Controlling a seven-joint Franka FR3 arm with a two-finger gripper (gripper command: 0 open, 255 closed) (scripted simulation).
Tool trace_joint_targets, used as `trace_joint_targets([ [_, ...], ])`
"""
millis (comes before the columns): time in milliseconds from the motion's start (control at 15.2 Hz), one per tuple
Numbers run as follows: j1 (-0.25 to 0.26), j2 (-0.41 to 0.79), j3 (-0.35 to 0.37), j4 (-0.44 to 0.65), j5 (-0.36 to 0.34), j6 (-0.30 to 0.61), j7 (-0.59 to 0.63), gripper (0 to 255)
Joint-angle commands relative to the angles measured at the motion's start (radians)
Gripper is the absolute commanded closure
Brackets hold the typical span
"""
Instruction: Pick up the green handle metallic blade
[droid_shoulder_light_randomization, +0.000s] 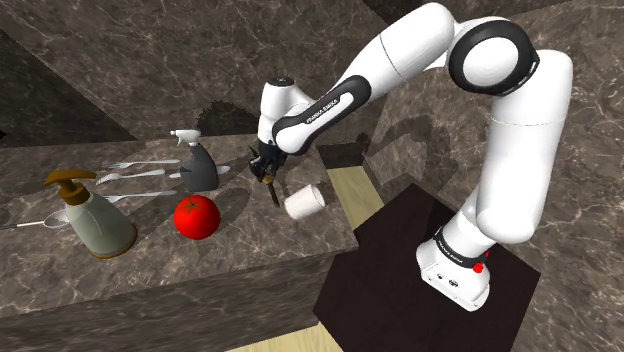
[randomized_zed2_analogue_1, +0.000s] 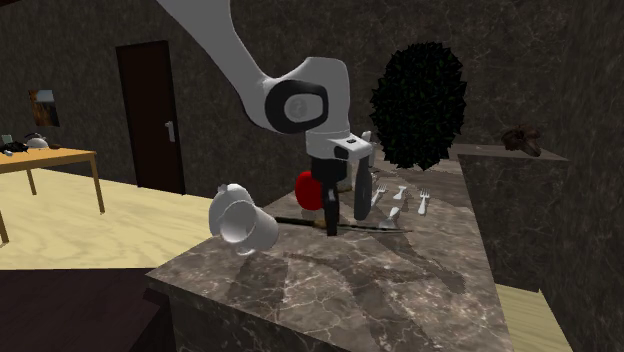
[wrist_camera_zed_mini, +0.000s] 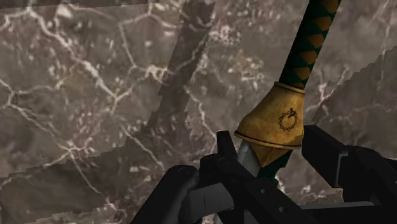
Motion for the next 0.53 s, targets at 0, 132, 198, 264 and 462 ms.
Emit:
trace_joint_targets([
  [0, -0.003, -0.020, 0.005, 0.001, 0.006, -0.021, -0.002, 255],
  [132, -0.006, -0.040, 0.009, 0.003, 0.013, -0.042, -0.006, 255],
  [198, -0.008, -0.049, 0.011, 0.005, 0.016, -0.053, -0.007, 255],
  [264, -0.010, -0.059, 0.013, 0.006, 0.019, -0.064, -0.009, 255],
  [462, -0.011, -0.069, 0.015, 0.008, 0.023, -0.076, -0.010, 255],
])
